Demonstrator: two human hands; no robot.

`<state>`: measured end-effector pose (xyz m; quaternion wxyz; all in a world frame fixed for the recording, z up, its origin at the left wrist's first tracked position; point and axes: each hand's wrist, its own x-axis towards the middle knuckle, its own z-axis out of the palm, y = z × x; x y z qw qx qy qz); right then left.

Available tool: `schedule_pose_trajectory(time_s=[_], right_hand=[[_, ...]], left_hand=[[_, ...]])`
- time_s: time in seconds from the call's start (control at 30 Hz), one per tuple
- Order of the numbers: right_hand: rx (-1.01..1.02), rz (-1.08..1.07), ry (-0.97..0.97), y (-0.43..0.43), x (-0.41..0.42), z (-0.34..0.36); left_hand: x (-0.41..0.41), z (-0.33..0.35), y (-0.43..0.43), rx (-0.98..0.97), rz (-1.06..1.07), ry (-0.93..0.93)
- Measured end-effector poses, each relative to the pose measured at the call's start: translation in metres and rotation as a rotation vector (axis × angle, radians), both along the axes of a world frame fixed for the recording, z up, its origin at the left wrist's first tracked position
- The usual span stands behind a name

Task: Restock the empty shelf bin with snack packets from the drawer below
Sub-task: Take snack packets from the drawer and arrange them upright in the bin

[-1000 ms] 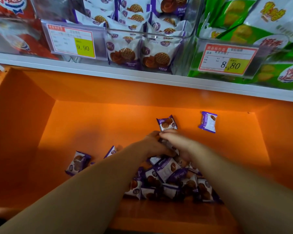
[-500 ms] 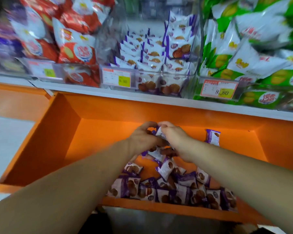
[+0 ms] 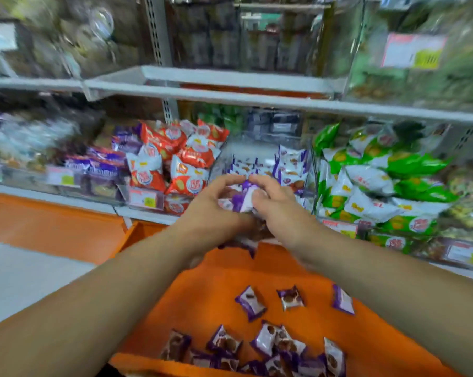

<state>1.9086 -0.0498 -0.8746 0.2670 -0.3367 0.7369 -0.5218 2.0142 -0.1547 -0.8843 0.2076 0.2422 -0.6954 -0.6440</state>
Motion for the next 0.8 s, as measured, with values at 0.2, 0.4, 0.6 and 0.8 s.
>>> schedule_pose_trajectory(time_s=[0.2,0.4,0.6,0.8], right_hand=[[-0.05,-0.056,-0.05,-0.069,-0.064,0.021],[-0.013,-0.145,-0.238,-0.088,-0.115,-0.023],[0.022,-0.189,-0.262,-0.084,-0.132,-0.037],[-0.044,-0.135,0.094,-0.059,-0.133,-0.003]], left_hand=[[-0.061,0.031,-0.039,-0.086,0.02,0.08],[-0.111,-0.003,-0.065,-0.187,-0.034,-0.124],[-0.112,-0.012,-0.085,-0.368,0.004,-0.281],[-0.103,0.001,-0.086,-0.775,-0.032,-0.411]])
